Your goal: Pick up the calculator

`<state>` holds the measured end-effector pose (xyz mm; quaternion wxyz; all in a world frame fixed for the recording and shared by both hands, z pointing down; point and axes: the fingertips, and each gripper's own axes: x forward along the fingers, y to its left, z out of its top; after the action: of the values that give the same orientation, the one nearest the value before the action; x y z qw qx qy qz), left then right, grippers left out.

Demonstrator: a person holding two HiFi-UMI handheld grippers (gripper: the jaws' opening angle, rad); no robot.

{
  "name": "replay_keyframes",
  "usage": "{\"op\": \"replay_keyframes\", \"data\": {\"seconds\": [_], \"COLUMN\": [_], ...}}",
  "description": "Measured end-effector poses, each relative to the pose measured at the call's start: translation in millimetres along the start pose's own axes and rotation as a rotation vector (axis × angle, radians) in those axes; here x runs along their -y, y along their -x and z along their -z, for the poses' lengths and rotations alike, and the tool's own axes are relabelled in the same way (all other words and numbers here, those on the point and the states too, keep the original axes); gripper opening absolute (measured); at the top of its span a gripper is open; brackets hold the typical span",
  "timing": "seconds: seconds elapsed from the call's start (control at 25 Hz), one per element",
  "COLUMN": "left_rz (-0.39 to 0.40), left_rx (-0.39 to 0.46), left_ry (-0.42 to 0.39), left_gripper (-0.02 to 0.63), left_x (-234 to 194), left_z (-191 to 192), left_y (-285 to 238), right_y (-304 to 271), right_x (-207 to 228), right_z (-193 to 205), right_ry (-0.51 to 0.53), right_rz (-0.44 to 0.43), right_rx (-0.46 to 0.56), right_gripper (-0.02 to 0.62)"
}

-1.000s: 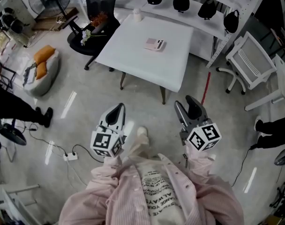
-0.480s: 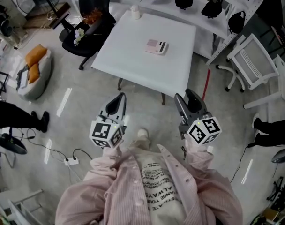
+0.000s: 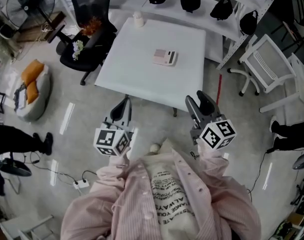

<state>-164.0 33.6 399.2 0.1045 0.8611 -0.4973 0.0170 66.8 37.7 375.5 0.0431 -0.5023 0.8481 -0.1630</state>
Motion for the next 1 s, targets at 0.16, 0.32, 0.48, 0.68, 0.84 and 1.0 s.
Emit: {"op": "replay_keyframes", "data": {"seconds": [0.16,0.32,0.48,0.68,0.84,1.0], "left_rz": [0.000,-0.010,-0.007,-0.001,0.007,0.019], "left_rx": [-0.005,-0.013,-0.023,-0.046,-0.077,-0.105], "left_ry": [0.019,0.024,0.024,0.024,0.037,0.054], "left_gripper": [0.002,0.002,0.002,0.002,0.002,0.002], "left_x": [-9,-25,-41,-63,-79,-89], "left_z": [1,2,3,3,5,12], "left_y": [-12,-29,-56,-94,-124,-153], "right_y": [-19,-42,-73,-117,-149,-173], "right_x": [7,18,38,64,80,101], "right_z": [-2,2,6,10,15,23], "right_ry": [0.001,-0.013,-0.040,-0.072,-0.097,-0.132], "right_rz": [0.001,0.003,0.014,0.031,0.035,0.045], "right_rx": [-0.011,-0.023,-0.037,-0.064,-0.098,-0.143], "right_gripper": [0.189,0.189,0.189,0.189,0.189,0.189]}}
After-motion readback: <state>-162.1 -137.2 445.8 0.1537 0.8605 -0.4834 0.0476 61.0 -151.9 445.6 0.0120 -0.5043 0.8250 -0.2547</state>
